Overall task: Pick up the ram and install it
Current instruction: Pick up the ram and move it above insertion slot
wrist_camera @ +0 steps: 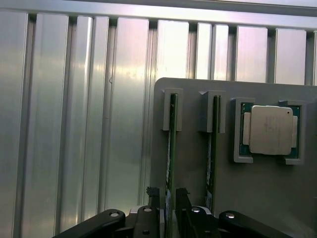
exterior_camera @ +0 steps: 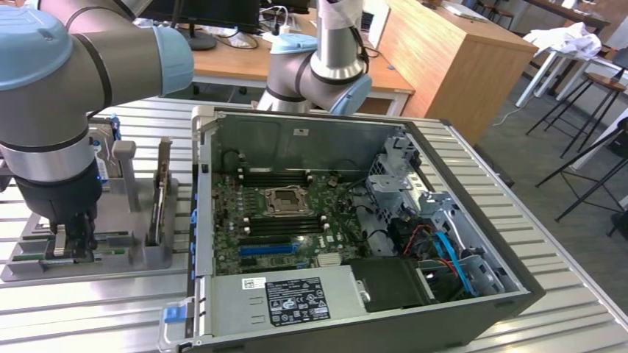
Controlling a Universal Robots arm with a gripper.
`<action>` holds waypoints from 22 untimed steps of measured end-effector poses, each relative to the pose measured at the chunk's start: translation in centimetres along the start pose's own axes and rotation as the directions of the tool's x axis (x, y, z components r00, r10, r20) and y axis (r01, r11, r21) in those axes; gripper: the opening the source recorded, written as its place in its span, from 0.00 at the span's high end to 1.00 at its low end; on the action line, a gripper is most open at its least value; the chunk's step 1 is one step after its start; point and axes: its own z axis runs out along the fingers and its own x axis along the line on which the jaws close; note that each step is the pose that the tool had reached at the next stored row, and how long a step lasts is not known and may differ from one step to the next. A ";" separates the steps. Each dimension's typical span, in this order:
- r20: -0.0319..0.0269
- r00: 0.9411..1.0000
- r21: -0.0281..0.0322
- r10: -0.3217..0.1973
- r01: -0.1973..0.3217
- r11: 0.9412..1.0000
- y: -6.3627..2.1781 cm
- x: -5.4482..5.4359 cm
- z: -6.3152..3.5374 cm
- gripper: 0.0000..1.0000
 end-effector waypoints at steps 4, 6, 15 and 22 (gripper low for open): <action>0.000 1.000 0.000 0.000 0.000 1.000 0.00 -0.1 0.00 0.73; 0.000 1.000 0.000 0.000 0.000 1.000 0.00 -0.1 0.00 0.73; 0.000 1.000 0.000 0.000 0.000 1.000 0.00 -0.1 0.00 0.73; 0.000 1.000 0.000 0.000 0.000 1.000 -0.01 -0.1 0.00 0.81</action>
